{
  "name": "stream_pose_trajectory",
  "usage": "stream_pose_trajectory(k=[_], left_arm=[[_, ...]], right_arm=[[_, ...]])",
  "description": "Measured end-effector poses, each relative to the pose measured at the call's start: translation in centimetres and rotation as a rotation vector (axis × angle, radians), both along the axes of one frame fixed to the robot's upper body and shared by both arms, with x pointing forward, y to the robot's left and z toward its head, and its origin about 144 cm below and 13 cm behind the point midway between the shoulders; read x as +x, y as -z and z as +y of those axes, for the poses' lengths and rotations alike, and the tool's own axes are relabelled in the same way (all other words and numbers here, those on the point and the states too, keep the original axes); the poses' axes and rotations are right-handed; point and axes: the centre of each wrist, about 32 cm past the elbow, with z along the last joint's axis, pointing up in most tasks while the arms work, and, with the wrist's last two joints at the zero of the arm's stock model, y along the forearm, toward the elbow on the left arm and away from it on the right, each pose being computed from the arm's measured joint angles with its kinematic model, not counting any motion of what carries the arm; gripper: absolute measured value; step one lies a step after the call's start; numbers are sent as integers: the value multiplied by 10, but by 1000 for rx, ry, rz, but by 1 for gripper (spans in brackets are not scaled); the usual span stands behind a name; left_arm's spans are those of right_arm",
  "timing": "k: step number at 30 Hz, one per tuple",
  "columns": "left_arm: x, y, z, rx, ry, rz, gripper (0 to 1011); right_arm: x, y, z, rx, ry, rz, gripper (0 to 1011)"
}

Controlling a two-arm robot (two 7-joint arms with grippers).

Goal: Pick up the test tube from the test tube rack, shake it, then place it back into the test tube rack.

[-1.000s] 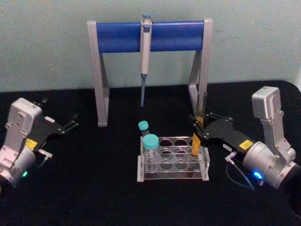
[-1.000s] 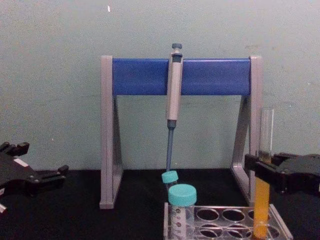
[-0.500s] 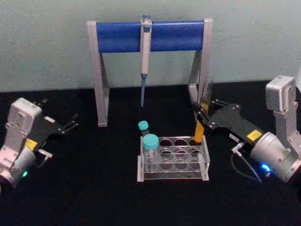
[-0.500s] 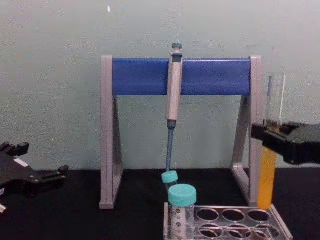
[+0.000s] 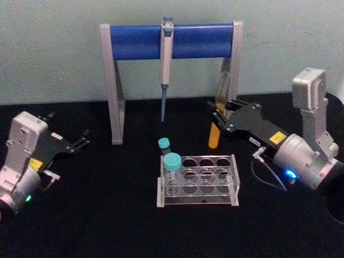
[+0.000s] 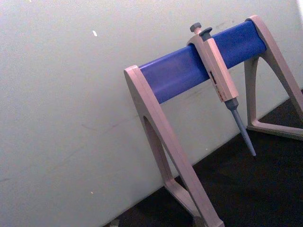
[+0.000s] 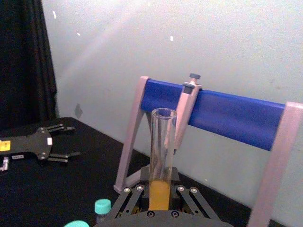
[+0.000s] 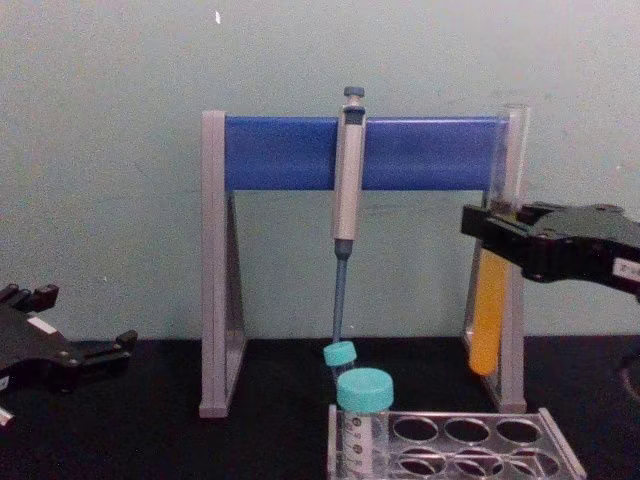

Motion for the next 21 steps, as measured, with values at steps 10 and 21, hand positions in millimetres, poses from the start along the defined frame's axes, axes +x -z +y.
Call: stream_pose_trajectory(k=[10,21], left_arm=[[0,0,0,0,0,0,1001],[0,0,0,0,0,0,1001]], right_arm=[[14,0,12,13,-40,10,232],[22,2,10,20,-3,1,232]])
